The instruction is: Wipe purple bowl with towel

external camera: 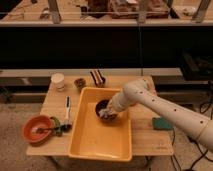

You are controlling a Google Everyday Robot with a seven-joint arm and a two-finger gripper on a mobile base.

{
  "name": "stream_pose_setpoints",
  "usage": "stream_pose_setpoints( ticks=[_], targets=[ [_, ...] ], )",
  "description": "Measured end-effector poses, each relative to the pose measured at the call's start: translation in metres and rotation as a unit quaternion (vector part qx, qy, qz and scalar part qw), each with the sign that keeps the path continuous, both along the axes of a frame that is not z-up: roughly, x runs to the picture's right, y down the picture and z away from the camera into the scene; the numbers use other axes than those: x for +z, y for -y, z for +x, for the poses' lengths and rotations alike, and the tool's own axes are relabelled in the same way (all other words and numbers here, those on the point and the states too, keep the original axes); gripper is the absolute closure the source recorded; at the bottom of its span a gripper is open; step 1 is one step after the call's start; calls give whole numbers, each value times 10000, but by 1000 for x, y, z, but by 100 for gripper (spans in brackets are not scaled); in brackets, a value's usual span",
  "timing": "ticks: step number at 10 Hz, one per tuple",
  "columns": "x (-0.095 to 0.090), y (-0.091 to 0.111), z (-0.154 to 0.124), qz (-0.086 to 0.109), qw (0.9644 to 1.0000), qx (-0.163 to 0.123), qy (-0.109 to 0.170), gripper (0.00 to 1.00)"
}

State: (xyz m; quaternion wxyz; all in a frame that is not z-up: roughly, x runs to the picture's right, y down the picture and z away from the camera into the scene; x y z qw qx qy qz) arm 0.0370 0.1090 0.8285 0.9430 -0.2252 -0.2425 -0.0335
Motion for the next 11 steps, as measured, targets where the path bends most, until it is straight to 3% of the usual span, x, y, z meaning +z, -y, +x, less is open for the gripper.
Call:
stream_pose_setpoints(
  ticks=[2, 5, 8, 11],
  targets=[
    [14, 18, -3, 78, 9999, 25, -75, 100],
    [24, 34, -45, 178, 9998, -125, 39, 100],
    [21, 25, -64, 143, 9994, -243, 206, 100],
    [4, 7, -42, 71, 9992, -273, 283, 100]
  ],
)
